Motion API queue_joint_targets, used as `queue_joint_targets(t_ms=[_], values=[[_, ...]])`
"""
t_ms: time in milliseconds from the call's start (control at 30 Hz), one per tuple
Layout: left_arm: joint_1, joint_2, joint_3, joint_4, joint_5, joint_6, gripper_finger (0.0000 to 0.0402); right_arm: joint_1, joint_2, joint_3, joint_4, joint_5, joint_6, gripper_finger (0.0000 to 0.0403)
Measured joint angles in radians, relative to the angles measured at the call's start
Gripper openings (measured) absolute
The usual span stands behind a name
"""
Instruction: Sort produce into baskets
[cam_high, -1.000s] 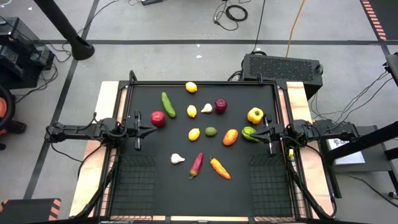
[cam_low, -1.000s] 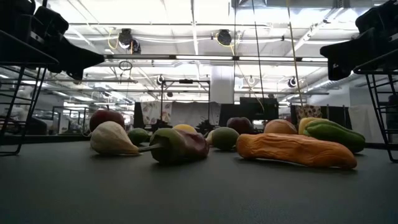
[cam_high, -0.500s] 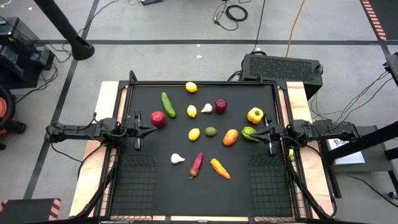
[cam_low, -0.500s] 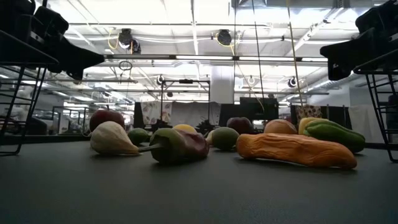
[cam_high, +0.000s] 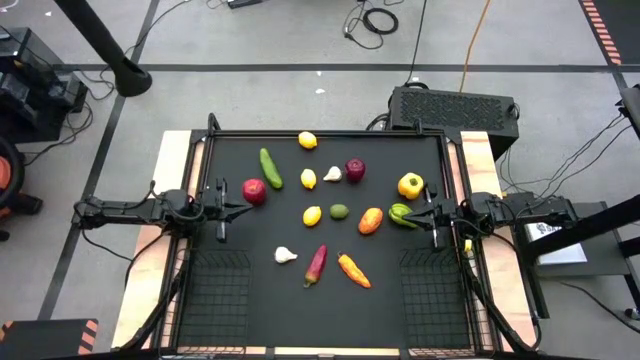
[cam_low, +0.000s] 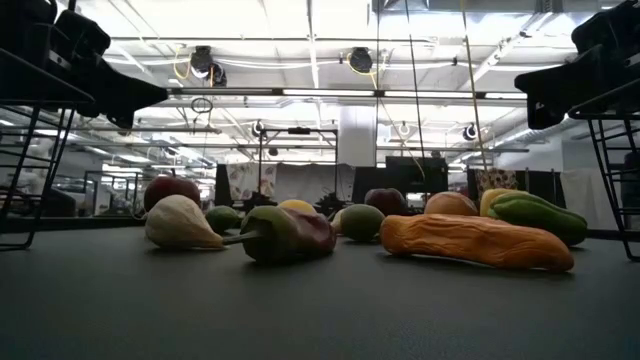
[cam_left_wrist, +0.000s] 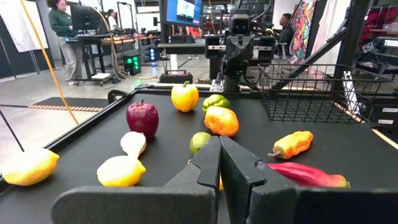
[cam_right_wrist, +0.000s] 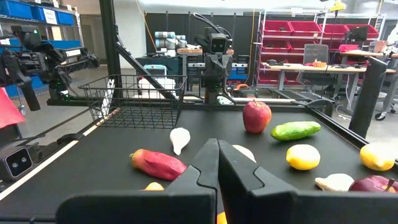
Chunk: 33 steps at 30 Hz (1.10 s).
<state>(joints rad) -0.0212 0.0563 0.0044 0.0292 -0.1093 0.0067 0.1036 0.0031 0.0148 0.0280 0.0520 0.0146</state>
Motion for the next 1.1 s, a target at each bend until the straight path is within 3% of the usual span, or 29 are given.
queue_joint_targets(t_ms=[833, 1100], values=[[0.0, 0.0, 0.0, 0.0, -0.002, 0.0, 0.0013, 0.0, 0.0, 0.0, 0.0, 0.0, 0.0, 0.0], [0.0, 0.0, 0.0, 0.012, -0.063, 0.0, 0.0013, 0.0, 0.0, 0.0, 0.0, 0.0, 0.0, 0.0]])
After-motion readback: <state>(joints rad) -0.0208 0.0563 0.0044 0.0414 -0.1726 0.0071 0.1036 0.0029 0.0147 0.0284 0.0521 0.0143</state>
